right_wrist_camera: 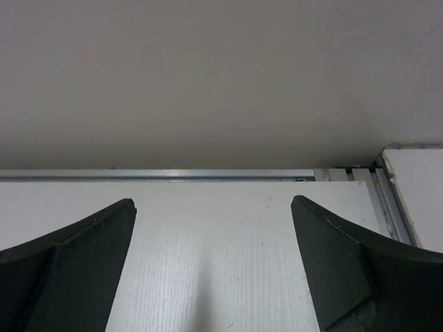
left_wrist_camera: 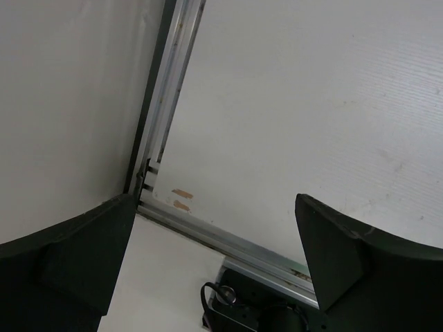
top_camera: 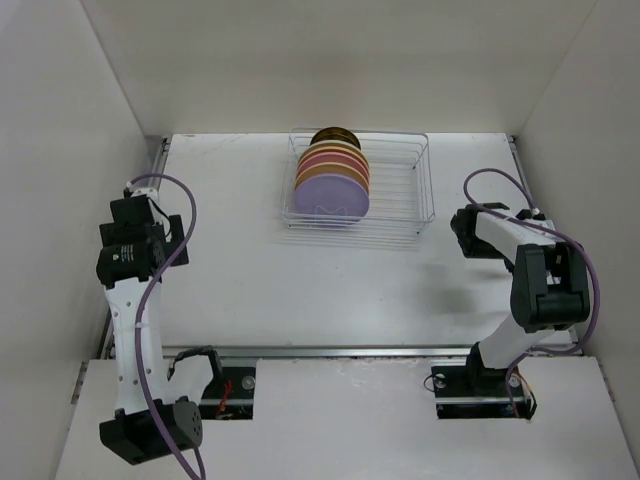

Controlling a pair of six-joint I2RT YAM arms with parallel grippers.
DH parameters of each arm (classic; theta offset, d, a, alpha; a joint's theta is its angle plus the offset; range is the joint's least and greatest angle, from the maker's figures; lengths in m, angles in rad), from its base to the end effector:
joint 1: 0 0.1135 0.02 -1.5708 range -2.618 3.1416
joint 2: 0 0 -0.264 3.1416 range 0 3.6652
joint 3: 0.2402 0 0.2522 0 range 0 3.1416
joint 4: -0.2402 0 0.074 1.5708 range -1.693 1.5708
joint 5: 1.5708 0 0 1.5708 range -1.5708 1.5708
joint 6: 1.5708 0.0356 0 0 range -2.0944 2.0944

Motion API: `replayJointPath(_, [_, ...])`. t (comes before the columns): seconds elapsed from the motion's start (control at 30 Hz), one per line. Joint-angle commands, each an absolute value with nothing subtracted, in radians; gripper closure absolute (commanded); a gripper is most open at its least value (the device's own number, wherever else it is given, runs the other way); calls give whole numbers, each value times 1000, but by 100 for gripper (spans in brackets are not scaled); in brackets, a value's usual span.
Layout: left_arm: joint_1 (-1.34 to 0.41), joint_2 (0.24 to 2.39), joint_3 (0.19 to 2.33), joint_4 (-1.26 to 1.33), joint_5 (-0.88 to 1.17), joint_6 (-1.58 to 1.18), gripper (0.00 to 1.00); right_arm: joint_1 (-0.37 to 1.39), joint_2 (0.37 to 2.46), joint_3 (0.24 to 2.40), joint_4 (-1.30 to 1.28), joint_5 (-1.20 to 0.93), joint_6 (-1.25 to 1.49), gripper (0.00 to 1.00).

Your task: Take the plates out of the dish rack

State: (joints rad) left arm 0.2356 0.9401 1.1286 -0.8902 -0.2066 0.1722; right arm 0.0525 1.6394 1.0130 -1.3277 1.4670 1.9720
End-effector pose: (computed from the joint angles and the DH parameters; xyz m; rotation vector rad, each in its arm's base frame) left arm 0.1702 0.0484 0.3613 -0.1828 2.2872 0.4481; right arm 0.2442 -0.0226 0.2098 1.2774 1.2742 -1.1413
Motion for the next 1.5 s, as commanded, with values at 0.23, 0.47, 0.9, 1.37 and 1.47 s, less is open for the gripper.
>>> replayJointPath(0.23, [210,933,1157,-969,-213,213,0,46,1629,1043,-1384,1628,2022,0])
replayJointPath(0.47, [189,963,1235,-1035,24,302,0,95,1690,1304,-1384,1618,1607,0])
replayJointPath(0.9, [169,1290,1556,-1167,346,357,0,432,1690,1729,-1080,1436,887,0])
replayJointPath(1.37, [-23,1747,1980,-1184,489,281,0,495,1562,1620,-478,-316,-187,17])
replayJointPath(1.47, [-58,1821,2000,-1157,434,259,2,535,1656,1670,-535,-324,-222,35])
